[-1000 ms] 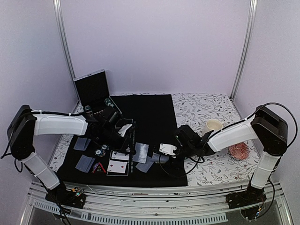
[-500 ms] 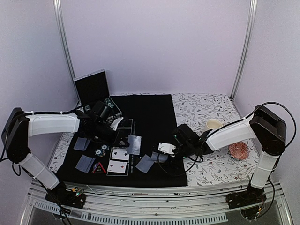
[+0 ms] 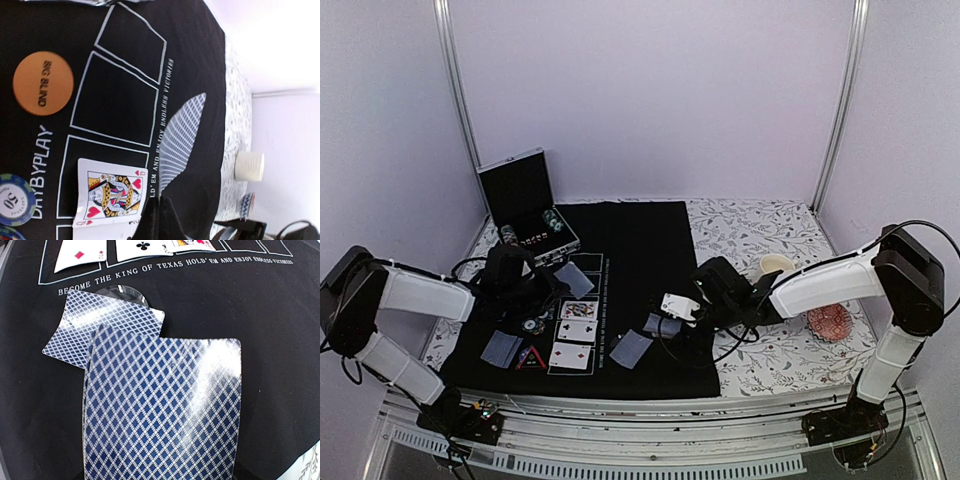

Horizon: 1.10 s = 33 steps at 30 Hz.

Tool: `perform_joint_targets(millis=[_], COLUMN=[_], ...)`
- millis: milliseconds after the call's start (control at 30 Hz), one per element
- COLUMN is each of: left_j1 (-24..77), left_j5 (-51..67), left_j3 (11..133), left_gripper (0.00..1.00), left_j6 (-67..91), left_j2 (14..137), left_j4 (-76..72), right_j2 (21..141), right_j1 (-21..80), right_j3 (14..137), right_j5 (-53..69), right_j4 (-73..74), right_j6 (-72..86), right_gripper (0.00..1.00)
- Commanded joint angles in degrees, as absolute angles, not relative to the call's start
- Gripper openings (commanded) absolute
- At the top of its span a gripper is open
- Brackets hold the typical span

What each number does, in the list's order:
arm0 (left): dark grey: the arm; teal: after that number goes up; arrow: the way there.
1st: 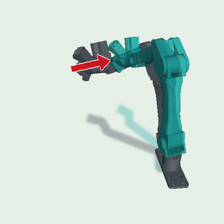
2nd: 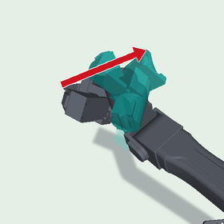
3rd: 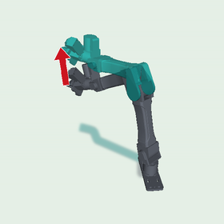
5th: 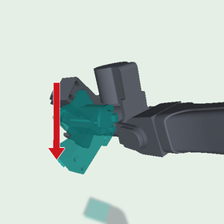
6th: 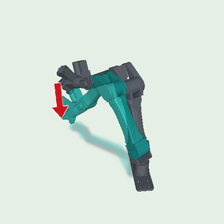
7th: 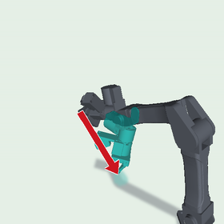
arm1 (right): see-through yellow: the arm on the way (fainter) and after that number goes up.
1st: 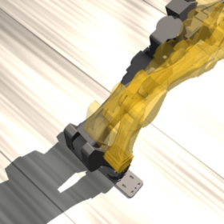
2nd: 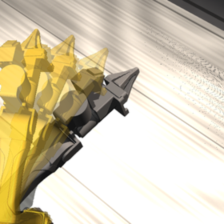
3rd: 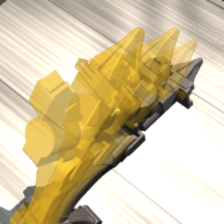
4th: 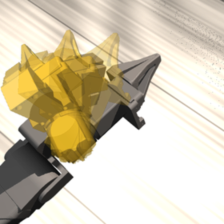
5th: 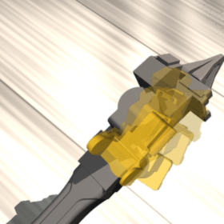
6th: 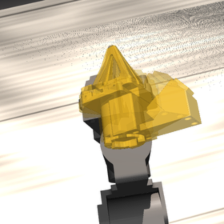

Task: Distribute texas hold em gaming equipment
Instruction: Distribute the poker card in the community card area.

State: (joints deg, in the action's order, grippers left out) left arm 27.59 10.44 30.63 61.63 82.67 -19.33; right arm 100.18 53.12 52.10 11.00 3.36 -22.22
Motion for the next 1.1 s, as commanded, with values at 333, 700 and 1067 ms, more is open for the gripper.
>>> perform_joint_targets(millis=[333, 700, 1067], left_j1=[32.16, 35.11, 36.23], left_j5=[-5.62, -12.43, -13.04], left_j3=[31.65, 36.48, 36.48], left_gripper=[0.00, 0.00, 0.02], left_j6=[96.70, 98.20, 101.80], left_j2=[104.87, 105.27, 105.15], left_j4=[-51.08, -40.70, -35.57], right_j2=[96.84, 94.76, 94.68], right_j1=[53.75, 53.77, 53.78], right_j3=[50.52, 48.40, 48.50], right_j5=[9.26, 8.63, 8.44], right_j4=[5.10, 5.01, 5.04], right_j6=[-20.38, -20.63, -21.10], right_gripper=[0.56, 0.56, 0.56])
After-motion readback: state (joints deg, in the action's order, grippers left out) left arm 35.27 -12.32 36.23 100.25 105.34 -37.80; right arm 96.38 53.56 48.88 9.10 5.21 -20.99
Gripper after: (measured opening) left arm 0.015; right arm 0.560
